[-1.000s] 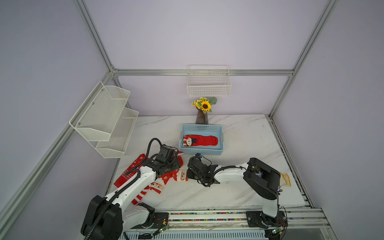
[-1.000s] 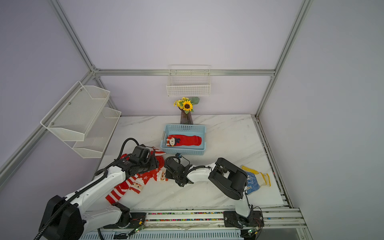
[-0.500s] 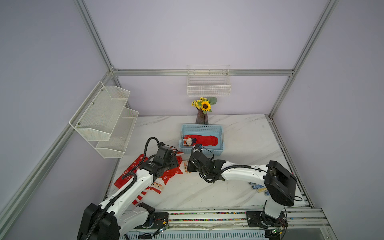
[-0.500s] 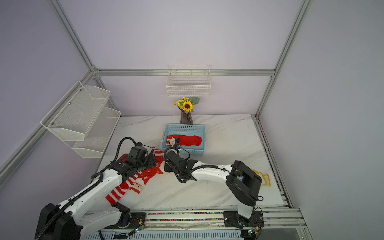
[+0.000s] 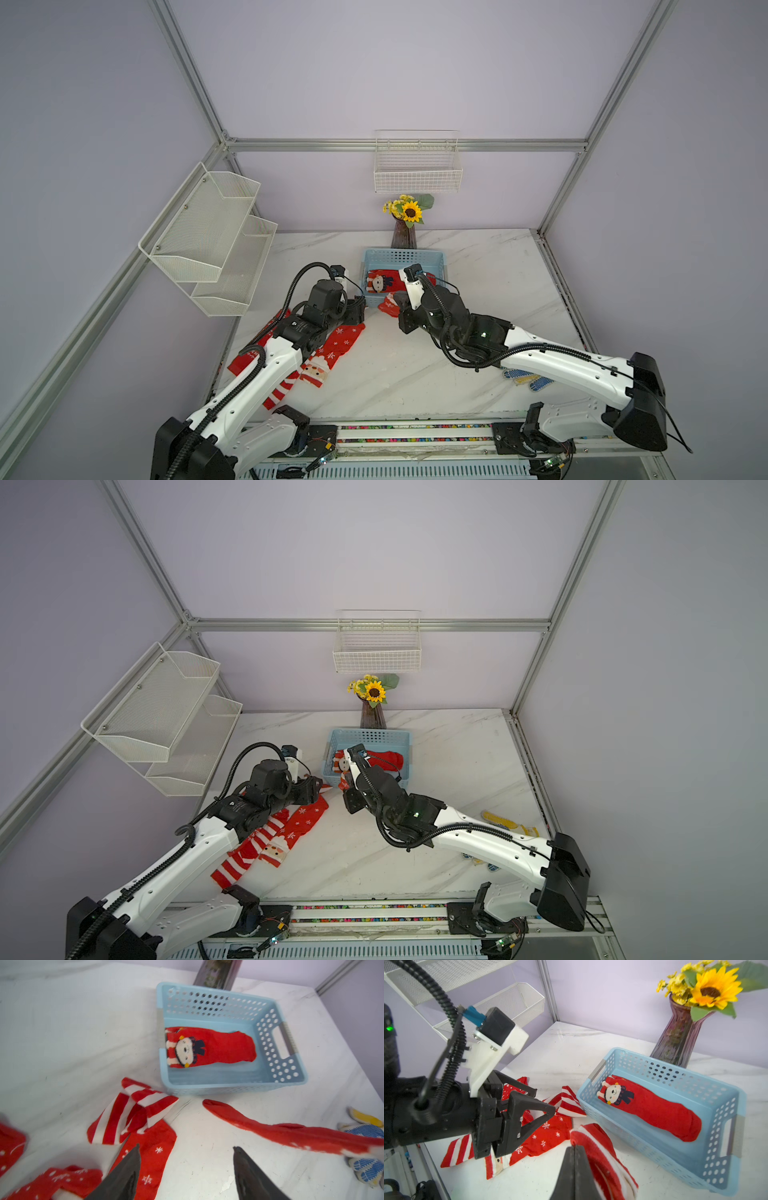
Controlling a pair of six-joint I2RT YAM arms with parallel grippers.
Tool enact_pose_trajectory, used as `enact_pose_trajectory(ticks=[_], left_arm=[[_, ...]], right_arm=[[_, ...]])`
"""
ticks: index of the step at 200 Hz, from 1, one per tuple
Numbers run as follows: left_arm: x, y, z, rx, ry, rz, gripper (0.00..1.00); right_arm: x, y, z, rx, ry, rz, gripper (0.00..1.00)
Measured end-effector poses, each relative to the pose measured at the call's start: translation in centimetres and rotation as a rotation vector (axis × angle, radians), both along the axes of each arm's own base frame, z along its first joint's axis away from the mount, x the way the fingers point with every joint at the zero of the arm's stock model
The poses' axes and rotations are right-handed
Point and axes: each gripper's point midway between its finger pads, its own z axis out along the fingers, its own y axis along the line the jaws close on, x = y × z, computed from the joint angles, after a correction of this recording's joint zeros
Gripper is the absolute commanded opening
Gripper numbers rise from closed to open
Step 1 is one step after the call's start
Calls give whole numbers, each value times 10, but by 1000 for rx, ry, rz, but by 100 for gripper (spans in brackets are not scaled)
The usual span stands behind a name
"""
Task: Place the socks together as a pair
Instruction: Pick up the sock.
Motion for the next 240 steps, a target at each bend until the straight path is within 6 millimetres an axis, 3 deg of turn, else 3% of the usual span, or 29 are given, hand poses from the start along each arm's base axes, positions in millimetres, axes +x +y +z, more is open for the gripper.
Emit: enact_pose_trajectory(ticks=[35, 57, 114, 147, 166, 180, 199, 230, 240], left_arm=[[-22, -55, 30, 36, -169, -324, 88], [-38, -78, 43, 98, -282, -495, 89], [-53, -89, 84, 153, -560, -648, 85], [-52, -100, 80, 152, -574, -700, 81], [-52, -107, 70, 145, -548, -735, 73], [-52, -113, 64, 132, -525, -764, 54], [-53, -120, 62, 116, -513, -799, 39], [-57, -131, 67, 62, -498, -835, 27], [-58, -134, 69, 44, -499, -839, 19]], right_arm=[[-6, -14, 22, -12, -67, 62, 0], [-13, -23, 33, 3, -95, 89, 0], [-32, -33, 38, 16, -121, 166, 0], [-39, -32, 36, 11, -125, 201, 0], [-40, -32, 36, 7, -124, 209, 0], [-41, -33, 36, 7, -126, 212, 0], [-41, -34, 35, 4, -128, 213, 0], [-40, -36, 28, -11, -121, 199, 0], [-37, -38, 25, -18, -120, 180, 0]])
